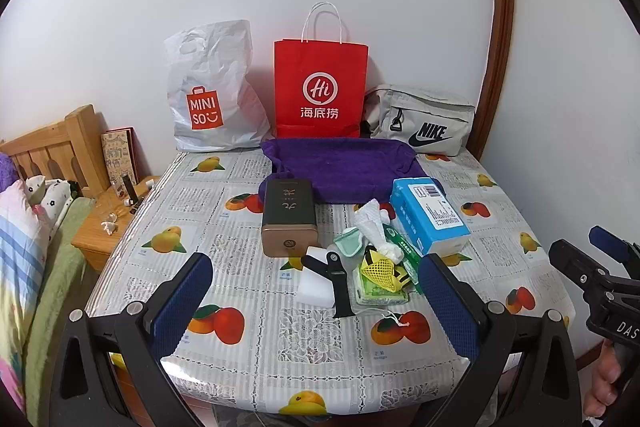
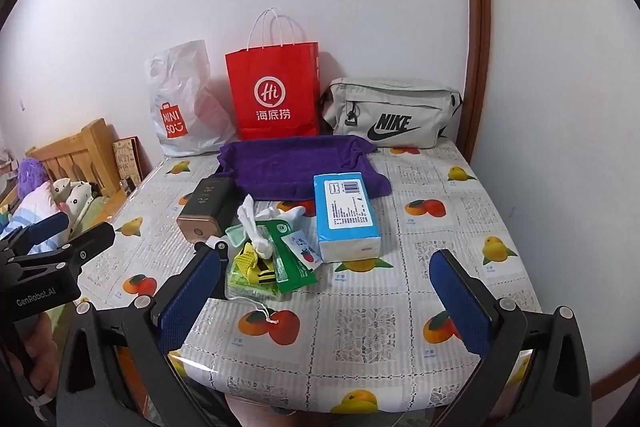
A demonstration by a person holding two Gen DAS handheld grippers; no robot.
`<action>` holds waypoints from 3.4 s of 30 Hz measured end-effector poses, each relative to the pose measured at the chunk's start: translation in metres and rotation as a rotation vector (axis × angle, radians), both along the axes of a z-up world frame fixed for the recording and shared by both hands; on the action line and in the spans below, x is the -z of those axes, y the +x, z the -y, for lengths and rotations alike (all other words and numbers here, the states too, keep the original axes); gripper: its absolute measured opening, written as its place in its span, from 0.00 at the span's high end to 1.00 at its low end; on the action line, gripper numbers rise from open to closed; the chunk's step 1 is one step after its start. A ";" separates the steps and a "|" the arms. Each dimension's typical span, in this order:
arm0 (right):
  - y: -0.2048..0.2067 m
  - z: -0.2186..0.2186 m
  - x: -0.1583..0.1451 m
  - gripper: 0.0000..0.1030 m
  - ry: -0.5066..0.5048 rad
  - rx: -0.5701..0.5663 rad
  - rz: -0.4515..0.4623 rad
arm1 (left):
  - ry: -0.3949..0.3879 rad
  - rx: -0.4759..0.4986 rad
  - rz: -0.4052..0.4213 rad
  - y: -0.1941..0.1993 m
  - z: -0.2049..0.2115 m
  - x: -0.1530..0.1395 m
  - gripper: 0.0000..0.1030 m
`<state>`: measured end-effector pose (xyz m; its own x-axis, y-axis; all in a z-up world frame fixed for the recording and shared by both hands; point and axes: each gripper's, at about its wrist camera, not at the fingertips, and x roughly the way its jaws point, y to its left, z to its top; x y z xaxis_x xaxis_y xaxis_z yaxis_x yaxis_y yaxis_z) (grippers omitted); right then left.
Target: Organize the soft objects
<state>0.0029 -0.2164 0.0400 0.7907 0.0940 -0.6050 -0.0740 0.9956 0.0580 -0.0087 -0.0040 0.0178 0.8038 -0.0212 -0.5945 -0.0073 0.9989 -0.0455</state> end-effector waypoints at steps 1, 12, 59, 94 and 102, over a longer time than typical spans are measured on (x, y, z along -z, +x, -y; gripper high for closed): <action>0.000 0.000 0.000 0.00 0.003 0.002 0.000 | -0.002 0.001 0.001 0.000 0.000 -0.002 0.00; -0.002 0.004 0.000 0.00 0.024 0.003 0.007 | -0.004 0.000 0.003 -0.001 -0.008 -0.007 0.00; -0.010 0.005 0.001 0.00 0.036 -0.004 0.029 | 0.000 0.006 0.015 -0.005 -0.005 -0.008 0.00; 0.051 0.016 0.073 0.02 0.087 -0.048 -0.112 | -0.007 -0.067 -0.150 0.060 -0.030 0.068 0.06; 0.094 0.008 0.114 0.20 0.139 -0.171 -0.190 | 0.011 -0.056 -0.236 0.086 -0.030 0.111 0.06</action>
<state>0.0965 -0.2246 -0.0744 0.6301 0.3088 -0.7125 -0.2152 0.9510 0.2219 0.0777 0.0262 -0.0930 0.6424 0.0269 -0.7659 -0.0717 0.9971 -0.0251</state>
